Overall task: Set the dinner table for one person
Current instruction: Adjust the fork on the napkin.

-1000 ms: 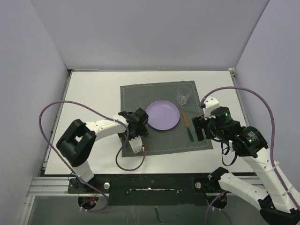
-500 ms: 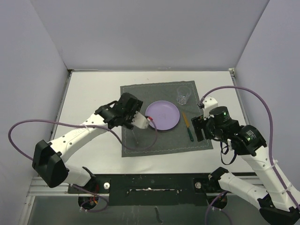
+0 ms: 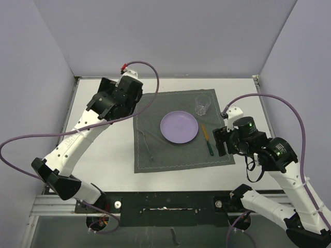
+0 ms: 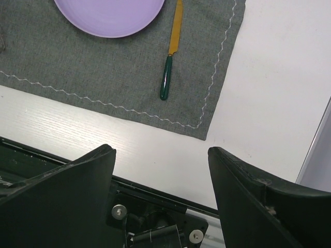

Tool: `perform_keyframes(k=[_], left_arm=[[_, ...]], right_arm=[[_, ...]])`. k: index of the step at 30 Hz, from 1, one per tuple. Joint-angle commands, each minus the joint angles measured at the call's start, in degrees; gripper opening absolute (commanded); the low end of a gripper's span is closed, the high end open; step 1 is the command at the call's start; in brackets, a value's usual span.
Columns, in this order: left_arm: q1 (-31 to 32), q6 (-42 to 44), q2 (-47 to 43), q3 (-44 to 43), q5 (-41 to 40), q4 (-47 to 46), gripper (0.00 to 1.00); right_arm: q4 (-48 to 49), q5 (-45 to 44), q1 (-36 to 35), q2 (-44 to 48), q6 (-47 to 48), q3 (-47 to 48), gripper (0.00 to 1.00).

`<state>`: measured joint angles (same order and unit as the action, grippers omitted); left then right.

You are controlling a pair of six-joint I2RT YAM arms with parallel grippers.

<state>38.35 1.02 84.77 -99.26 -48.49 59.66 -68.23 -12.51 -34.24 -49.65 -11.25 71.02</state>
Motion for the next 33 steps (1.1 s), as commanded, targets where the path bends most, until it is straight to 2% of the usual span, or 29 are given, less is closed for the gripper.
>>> perform_keyframes(k=[1,5,10,12,15,18,20,21,25,27,32,33], left_arm=[[-1.9,-34.4,-6.7,4.6,1.0,14.7,0.94],[-6.8,-42.9,-19.1,17.0,12.3,6.1,0.94],[-7.8,-54.1,-29.0,26.6,15.5,6.1,0.94],[-7.8,-56.8,-32.1,29.5,16.2,5.8,0.95],[-7.8,-59.1,-35.6,33.0,17.0,6.0,0.95],[-7.8,-60.3,-38.1,35.2,17.1,6.4,0.96],[-7.8,-61.2,-39.9,36.7,17.1,7.2,0.96],[-7.8,-61.5,-40.9,37.4,17.2,7.4,0.96],[-7.8,-61.3,-44.1,39.6,17.6,7.3,0.96],[-7.8,-61.2,-44.4,39.7,17.2,8.1,0.95],[-7.8,-60.9,-45.6,41.5,17.7,7.7,0.96],[-7.8,-61.1,-45.8,42.1,17.8,7.6,0.96]], right_arm=[[0.5,1.0,-0.5,-3.2,-0.5,1.4,0.74],[3.2,-0.4,-1.6,-11.1,-0.6,2.1,0.81],[8.0,-4.0,-4.9,-22.6,-1.3,8.4,0.84],[11.5,-2.5,-6.4,-27.8,-0.8,11.2,0.78],[14.5,-1.1,-9.4,-36.6,0.3,16.0,0.49],[15.8,-1.4,-13.3,-44.6,1.7,20.6,0.34],[16.1,-2.1,-15.7,-49.5,2.0,24.6,0.19],[16.4,-2.0,-16.8,-51.9,2.1,26.0,0.15],[18.8,1.1,-19.8,-59.7,2.5,30.3,0.08],[20.5,3.7,-20.4,-63.0,2.6,31.7,0.00],[22.2,8.9,-21.1,-68.6,3.1,35.9,0.01],[22.2,9.5,-21.1,-69.5,3.2,36.6,0.08]])
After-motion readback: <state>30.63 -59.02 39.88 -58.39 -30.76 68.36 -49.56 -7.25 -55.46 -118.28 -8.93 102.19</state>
